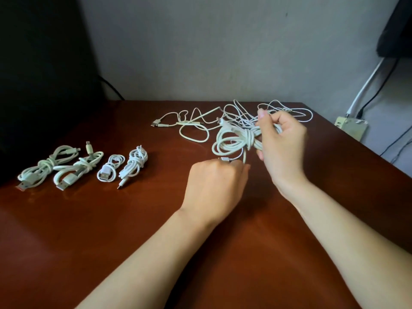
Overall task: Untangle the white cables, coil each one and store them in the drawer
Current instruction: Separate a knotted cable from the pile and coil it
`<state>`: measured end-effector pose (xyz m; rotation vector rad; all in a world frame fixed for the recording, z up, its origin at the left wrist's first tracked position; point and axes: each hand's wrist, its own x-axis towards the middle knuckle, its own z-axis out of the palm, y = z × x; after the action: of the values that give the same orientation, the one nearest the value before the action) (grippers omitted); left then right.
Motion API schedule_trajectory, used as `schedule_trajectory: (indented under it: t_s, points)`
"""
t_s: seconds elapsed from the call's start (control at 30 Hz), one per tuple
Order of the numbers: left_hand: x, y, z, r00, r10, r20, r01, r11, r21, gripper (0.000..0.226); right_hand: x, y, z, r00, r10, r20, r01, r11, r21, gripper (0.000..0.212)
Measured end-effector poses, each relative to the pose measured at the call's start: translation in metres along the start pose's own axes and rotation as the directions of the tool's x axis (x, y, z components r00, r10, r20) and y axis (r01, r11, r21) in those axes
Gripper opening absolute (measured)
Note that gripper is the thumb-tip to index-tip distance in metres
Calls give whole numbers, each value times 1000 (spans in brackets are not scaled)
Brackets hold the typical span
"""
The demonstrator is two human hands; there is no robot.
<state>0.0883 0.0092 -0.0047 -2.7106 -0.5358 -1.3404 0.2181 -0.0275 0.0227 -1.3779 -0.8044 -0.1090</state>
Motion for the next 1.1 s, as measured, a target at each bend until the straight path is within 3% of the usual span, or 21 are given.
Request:
schedule_trajectory:
  t_s: [0.13,0.23,0.47,0.6,0.77,0.93,1.1]
  points:
    - [2,-2,-5,996,77,-45,-73,993,88,32,-4,1,0,961,-276,35,277,939,-205,36]
    - [4,-4,-6,989,122,-80,-114,988,100,32,-6,1,-1,915,-388,107,402,866,-298,32]
    - [8,-15,-14,968,230,-100,-219,970,104,28,-5,3,-1,880,-384,279,461,831,-312,29]
    - [10,-22,-14,974,202,-102,-199,979,39,31,-2,2,-5,875,-292,386,403,882,-246,30]
    - [10,-29,-14,998,-12,-62,-1,978,-207,36,-3,-5,-8,872,-97,480,177,977,-123,32]
    - [10,-34,-19,964,-263,28,244,841,-483,47,-8,-20,-7,804,-100,586,95,995,39,23]
    - [11,-33,-21,944,-314,97,309,748,-587,38,-8,-27,-9,732,-69,678,-18,993,120,13]
